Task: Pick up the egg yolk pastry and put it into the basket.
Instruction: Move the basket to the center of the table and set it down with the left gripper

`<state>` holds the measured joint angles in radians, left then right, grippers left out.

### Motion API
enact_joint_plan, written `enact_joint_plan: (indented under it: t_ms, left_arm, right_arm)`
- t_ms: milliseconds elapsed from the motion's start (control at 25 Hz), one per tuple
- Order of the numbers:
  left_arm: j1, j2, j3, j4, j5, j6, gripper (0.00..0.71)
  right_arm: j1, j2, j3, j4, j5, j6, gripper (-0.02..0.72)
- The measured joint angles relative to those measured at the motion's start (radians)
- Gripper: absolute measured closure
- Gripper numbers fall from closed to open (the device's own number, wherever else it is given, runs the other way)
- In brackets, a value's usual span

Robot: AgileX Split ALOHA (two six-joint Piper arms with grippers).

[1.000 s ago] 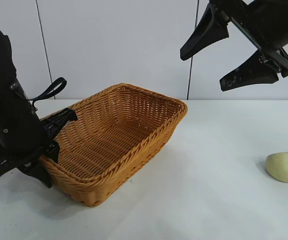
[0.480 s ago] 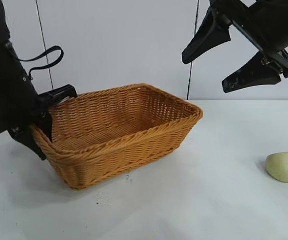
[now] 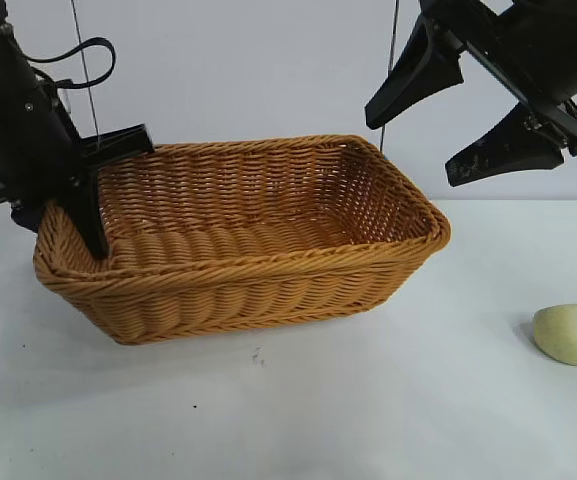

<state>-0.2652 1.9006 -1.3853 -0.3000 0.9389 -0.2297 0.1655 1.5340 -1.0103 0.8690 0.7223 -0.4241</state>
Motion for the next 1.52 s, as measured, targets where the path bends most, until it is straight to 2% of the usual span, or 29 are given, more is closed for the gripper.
enact_joint_plan:
  t_ms: [320,560,800,1200,1280,1320,1480,1520]
  left_arm:
    - [0.000,0.073,-0.058,-0.001,0.064,0.048,0.623]
    - [0.000,0.172,-0.105,-0.002,0.034,0.056,0.623]
    - [0.000,0.275,-0.106,-0.072,0.013,0.137,0.623]
    - [0.000,0.292,-0.106,-0.080,0.007,0.155,0.614]
    - [0.000,0.292,-0.106,-0.082,0.009,0.158,0.560]
    - [0.001,0.292,-0.107,-0.086,0.012,0.158,0.496]
    - [0.001,0.291,-0.108,-0.089,0.022,0.158,0.168]
    - [0.001,0.289,-0.108,-0.089,0.022,0.158,0.123]
  right_arm:
    - [0.000,0.000,0.000,-0.001,0.000,0.000,0.066]
    - [0.000,0.000,0.000,-0.001,0.000,0.000,0.066]
    - [0.000,0.000,0.000,-0.001,0.000,0.004,0.066]
    - [0.000,0.000,0.000,-0.002,0.000,0.008,0.066]
    - [0.000,0.000,0.000,-0.002,0.000,0.008,0.066]
    - [0.000,0.000,0.000,-0.003,0.000,0.008,0.066]
    - [0.000,0.000,0.000,-0.003,0.000,0.008,0.066]
    - [0.000,0.000,0.000,-0.003,0.000,0.008,0.066]
